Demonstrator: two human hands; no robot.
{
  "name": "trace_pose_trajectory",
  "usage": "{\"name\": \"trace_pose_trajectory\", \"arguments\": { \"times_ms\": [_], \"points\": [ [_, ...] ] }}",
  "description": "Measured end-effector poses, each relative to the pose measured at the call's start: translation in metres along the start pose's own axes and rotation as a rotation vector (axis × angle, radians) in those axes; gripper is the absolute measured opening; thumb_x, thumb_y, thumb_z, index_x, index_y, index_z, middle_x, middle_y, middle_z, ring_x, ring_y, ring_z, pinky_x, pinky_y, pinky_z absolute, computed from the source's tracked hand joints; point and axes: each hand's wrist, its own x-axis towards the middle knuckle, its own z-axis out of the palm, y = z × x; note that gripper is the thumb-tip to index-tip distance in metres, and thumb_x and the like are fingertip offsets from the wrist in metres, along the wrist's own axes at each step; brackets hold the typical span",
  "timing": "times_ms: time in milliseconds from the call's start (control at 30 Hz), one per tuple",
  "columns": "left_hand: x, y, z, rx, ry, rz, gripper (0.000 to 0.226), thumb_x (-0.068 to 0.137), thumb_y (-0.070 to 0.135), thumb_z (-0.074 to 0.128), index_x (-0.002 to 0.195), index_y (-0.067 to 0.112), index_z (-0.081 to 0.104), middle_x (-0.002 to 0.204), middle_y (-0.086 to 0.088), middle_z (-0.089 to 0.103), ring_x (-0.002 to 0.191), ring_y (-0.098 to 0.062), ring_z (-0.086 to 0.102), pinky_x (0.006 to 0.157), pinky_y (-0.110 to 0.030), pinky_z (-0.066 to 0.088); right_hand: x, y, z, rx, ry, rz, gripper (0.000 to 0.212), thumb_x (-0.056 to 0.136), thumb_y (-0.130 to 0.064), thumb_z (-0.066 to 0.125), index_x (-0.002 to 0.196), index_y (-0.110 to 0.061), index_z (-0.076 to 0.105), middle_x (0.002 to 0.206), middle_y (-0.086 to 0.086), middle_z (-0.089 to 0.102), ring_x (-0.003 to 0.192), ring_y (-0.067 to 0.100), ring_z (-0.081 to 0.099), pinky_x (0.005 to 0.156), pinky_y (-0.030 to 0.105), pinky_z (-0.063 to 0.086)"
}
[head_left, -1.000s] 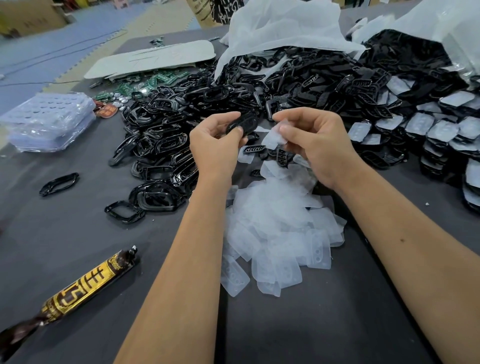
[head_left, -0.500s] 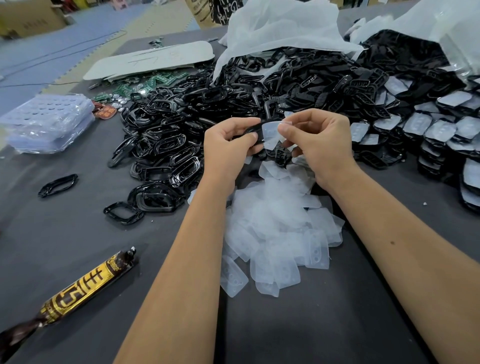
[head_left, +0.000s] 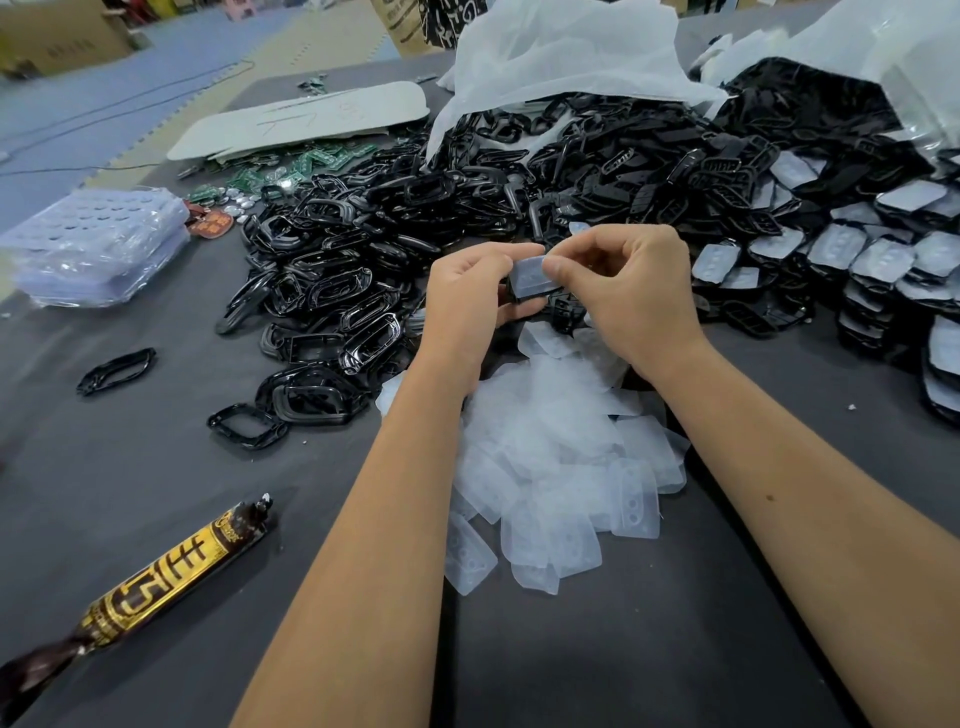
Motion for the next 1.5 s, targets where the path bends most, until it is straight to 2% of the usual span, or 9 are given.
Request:
{"name": "trace_pose_trajectory", "arguments": {
  "times_ms": [133, 267, 400, 600, 800, 1133, 1367, 1433, 1500],
  "points": [
    [0.002, -0.004, -0.001, 0.038, 0.008, 0.029, 0.031, 0.090, -0.004, 0.054, 0.095, 0.009, 0.082, 0.097, -0.014, 0.078, 0.086, -0.022, 0.076, 0.072, -0.028, 0.061, 0.000, -0.002, 0.000, -0.097, 0.004, -0.034, 0.008, 0.083, -0.016, 0.086, 0.086, -0.013, 0.079, 0.074, -0.004, 0.072, 0.066, 0.010, 0.066, 0.069, 0.030, 0.058],
    [0.004, -0.009, -0.006, 0.154, -0.003, 0.107, 0.029, 0.085, -0.005, 0.069, 0.100, 0.015, 0.081, 0.084, -0.005, 0.078, 0.076, -0.017, 0.075, 0.079, -0.036, 0.064, 0.001, -0.004, 0.000, -0.102, 0.030, -0.008, 0.022, 0.079, -0.017, 0.089, 0.085, -0.010, 0.069, 0.073, -0.002, 0.070, 0.063, 0.008, 0.063, 0.066, 0.025, 0.056],
    [0.004, -0.010, -0.005, 0.196, 0.014, 0.126, 0.026, 0.084, -0.003, 0.074, 0.099, 0.017, 0.082, 0.089, -0.006, 0.078, 0.073, -0.018, 0.076, 0.081, -0.040, 0.064, 0.000, -0.005, 0.000, -0.118, 0.076, -0.003, 0.024, 0.077, -0.020, 0.090, 0.086, -0.010, 0.070, 0.072, -0.001, 0.071, 0.064, 0.011, 0.066, 0.065, 0.025, 0.056],
    [0.004, -0.009, -0.003, 0.172, 0.016, 0.111, 0.023, 0.089, -0.002, 0.072, 0.093, 0.019, 0.082, 0.084, 0.000, 0.078, 0.076, -0.018, 0.076, 0.076, -0.035, 0.063, 0.000, -0.002, 0.000, -0.144, 0.091, 0.000, 0.026, 0.077, -0.023, 0.091, 0.084, -0.012, 0.069, 0.071, -0.005, 0.069, 0.061, 0.008, 0.063, 0.062, 0.020, 0.052],
    [0.002, -0.007, -0.004, 0.150, 0.018, 0.097, 0.022, 0.088, -0.003, 0.075, 0.093, 0.017, 0.081, 0.083, -0.002, 0.076, 0.075, -0.020, 0.076, 0.073, -0.031, 0.062, -0.001, 0.001, 0.001, -0.140, 0.095, 0.015, 0.027, 0.078, -0.024, 0.091, 0.087, -0.014, 0.067, 0.071, -0.004, 0.069, 0.062, 0.010, 0.064, 0.063, 0.026, 0.054],
    [-0.001, -0.008, 0.003, 0.114, 0.045, 0.071, 0.021, 0.089, -0.006, 0.073, 0.089, 0.015, 0.079, 0.092, -0.018, 0.076, 0.082, -0.023, 0.075, 0.071, -0.028, 0.060, -0.003, 0.007, 0.003, -0.079, 0.082, 0.101, 0.026, 0.082, -0.027, 0.088, 0.099, -0.015, 0.073, 0.073, -0.005, 0.069, 0.061, 0.004, 0.061, 0.067, 0.023, 0.051],
    [-0.001, -0.005, 0.000, 0.060, 0.031, 0.053, 0.019, 0.090, -0.005, 0.073, 0.093, 0.013, 0.079, 0.091, -0.015, 0.077, 0.083, -0.022, 0.075, 0.071, -0.027, 0.060, 0.000, 0.012, 0.001, 0.016, -0.025, 0.146, 0.012, 0.087, -0.026, 0.083, 0.090, -0.018, 0.076, 0.076, -0.001, 0.072, 0.067, 0.011, 0.062, 0.069, 0.036, 0.056],
    [-0.003, -0.005, 0.000, 0.051, 0.031, 0.047, 0.016, 0.091, -0.004, 0.073, 0.096, 0.010, 0.078, 0.094, -0.018, 0.077, 0.083, -0.023, 0.075, 0.071, -0.026, 0.060, 0.001, 0.014, 0.000, 0.073, -0.052, 0.168, 0.009, 0.089, -0.023, 0.081, 0.088, -0.017, 0.075, 0.074, 0.003, 0.074, 0.062, 0.012, 0.062, 0.062, 0.035, 0.056],
    [-0.003, -0.005, 0.000, 0.044, 0.032, 0.046, 0.013, 0.092, -0.003, 0.073, 0.099, 0.007, 0.077, 0.091, -0.017, 0.078, 0.081, -0.022, 0.075, 0.070, -0.026, 0.060, 0.002, 0.014, 0.000, 0.106, -0.058, 0.176, 0.009, 0.090, -0.023, 0.080, 0.085, -0.019, 0.074, 0.069, 0.000, 0.073, 0.056, 0.010, 0.062, 0.055, 0.027, 0.049]
  ]
}}
